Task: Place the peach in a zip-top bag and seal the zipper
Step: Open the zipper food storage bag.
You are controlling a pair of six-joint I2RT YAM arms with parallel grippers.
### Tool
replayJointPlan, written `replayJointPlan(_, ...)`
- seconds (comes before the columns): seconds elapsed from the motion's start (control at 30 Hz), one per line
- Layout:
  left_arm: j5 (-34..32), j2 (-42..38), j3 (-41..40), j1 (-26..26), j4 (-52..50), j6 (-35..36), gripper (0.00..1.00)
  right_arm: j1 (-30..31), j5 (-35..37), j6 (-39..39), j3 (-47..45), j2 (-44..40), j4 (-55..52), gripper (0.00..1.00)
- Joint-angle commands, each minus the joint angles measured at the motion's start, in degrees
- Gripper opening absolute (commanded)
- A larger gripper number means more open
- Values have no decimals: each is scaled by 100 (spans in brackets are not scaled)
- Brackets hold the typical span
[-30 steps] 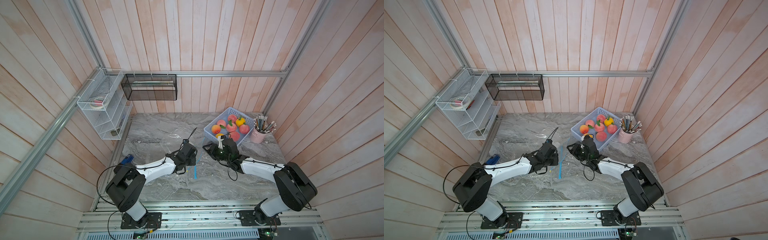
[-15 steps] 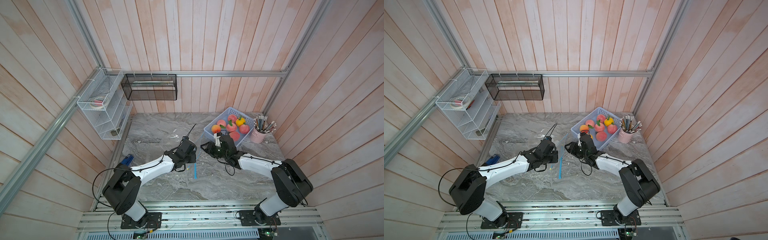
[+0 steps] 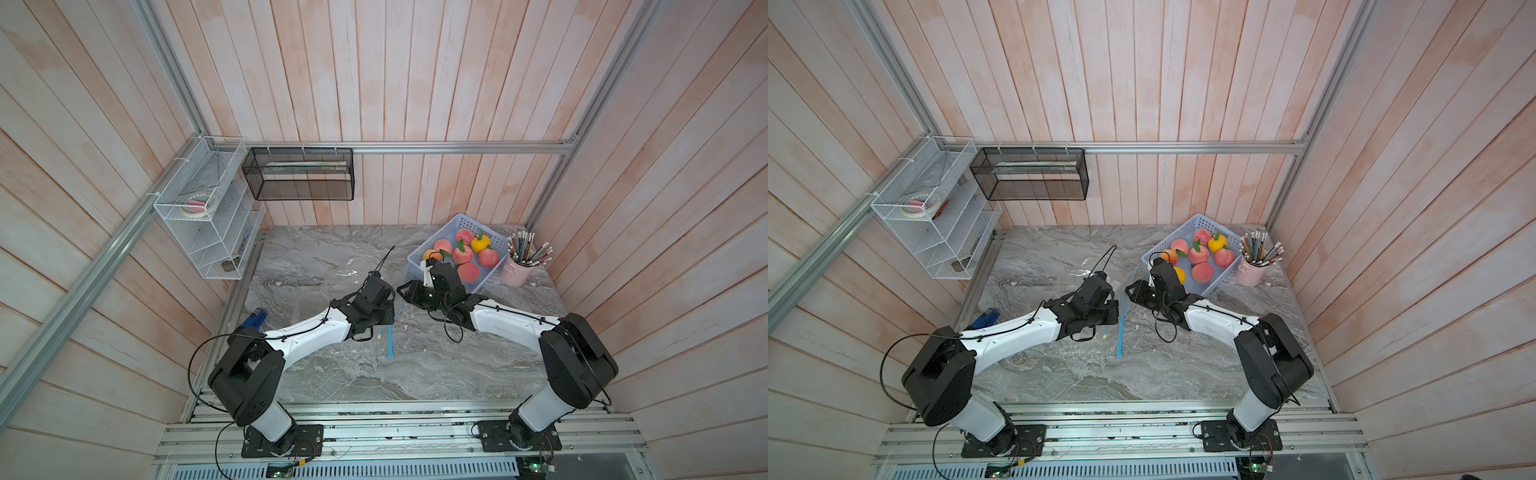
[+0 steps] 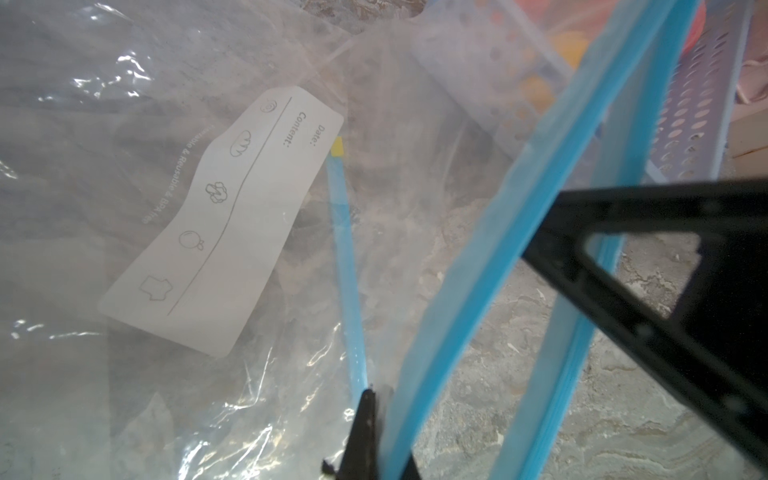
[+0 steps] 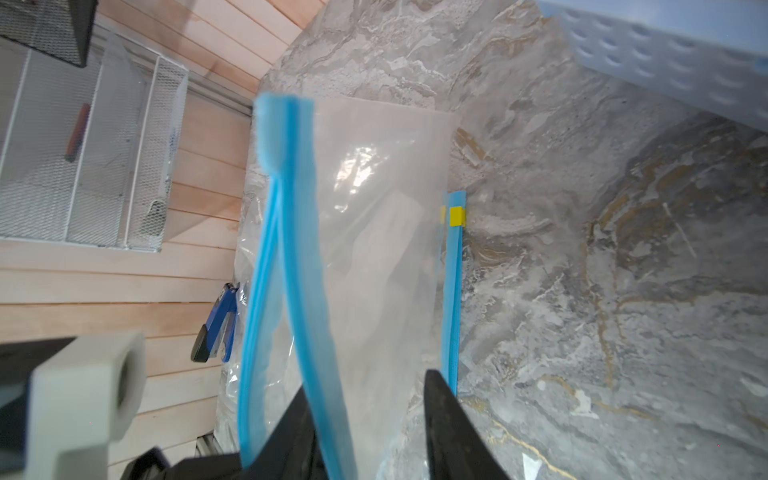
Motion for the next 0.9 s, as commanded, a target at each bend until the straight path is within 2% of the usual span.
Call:
replayJointPlan(0.0,45,32,144,7,-48,107,0,49,383,-184,403,219,-811,18)
replayJointPlan(0.07,6,41,178,13,-105,83,0,53,490,-214,541,279,-988,2)
replayJointPlan(0.1,-21,41,196,8,-117,65,0,64,517,-231,576,288,-1045,0)
replayJointPlan(0.2,-60,54,240,29,-179,8,0,95,552,-306,625,258,-1209,0)
replayJointPlan(0.37,-62,118,375,125,-267,-51,17,117,379,-428,665,135,-1435,0)
replayJointPlan(0.57,11,330,683,233,-366,143,26,122,-71,-426,764,77,-1700,0)
replayJointPlan(0.77,52,737,860,292,-419,344,26,126,-60,-275,772,125,-1741,0)
replayJointPlan(0.87,21,847,958,311,-455,379,14,117,-11,-204,704,205,-1613,0)
